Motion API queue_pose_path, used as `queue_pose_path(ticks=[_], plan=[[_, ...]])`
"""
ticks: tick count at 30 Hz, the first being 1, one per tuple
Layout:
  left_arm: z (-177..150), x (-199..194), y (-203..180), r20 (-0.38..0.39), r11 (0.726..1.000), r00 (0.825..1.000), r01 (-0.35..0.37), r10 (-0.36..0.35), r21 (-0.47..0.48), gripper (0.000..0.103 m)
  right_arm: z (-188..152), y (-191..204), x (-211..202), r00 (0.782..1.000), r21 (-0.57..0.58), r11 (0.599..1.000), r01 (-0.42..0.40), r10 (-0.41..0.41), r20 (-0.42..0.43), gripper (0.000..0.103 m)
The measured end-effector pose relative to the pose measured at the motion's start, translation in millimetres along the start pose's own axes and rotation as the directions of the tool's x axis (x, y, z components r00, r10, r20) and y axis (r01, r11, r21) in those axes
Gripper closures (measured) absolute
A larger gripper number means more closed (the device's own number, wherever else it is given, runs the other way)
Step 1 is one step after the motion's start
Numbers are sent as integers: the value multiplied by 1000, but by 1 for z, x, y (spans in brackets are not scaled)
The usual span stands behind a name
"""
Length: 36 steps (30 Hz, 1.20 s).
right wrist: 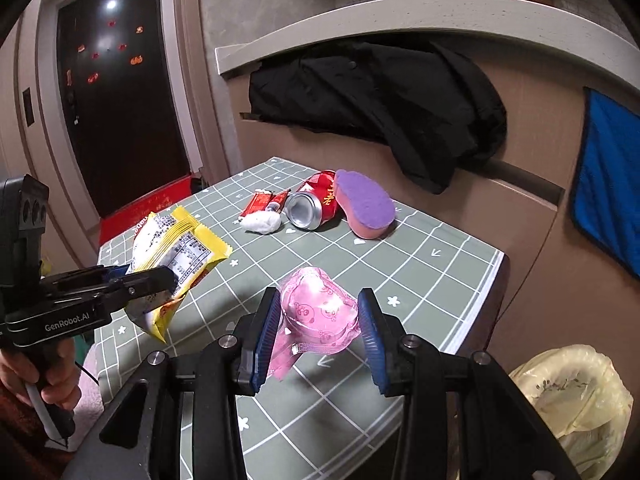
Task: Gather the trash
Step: 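Carry the yellow wrapper and pink item over the bin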
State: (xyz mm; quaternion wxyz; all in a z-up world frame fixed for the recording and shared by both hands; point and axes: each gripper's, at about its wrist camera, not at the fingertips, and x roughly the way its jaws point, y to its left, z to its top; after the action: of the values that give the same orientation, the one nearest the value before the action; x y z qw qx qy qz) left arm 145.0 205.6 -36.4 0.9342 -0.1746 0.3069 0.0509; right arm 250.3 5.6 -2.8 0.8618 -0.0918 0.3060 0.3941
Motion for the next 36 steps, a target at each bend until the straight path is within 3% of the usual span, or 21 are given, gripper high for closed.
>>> queue_pose_path(ticks=[10, 16, 19, 26, 36], plan=[[13, -14, -38, 53, 997, 998, 28, -33, 78, 74, -1, -14, -37, 996, 15, 999, 31, -32, 83, 66], [24, -25, -77, 103, 987, 990, 86, -101, 139, 74, -3, -26, -68, 988, 29, 998, 60, -64, 141, 66], [29, -26, -91, 106, 979, 980, 152, -166, 133, 74, -6, -34, -87, 980, 33, 995, 98, -103, 172, 66], [33, -14, -149, 97, 952, 963, 228, -251, 202, 74, -20, -69, -141, 944, 87, 974, 208, -223, 242, 66], [17, 18, -246, 3, 881, 933, 338, -360, 331, 74, -53, -133, -191, 897, 219, 920, 325, -373, 237, 66]])
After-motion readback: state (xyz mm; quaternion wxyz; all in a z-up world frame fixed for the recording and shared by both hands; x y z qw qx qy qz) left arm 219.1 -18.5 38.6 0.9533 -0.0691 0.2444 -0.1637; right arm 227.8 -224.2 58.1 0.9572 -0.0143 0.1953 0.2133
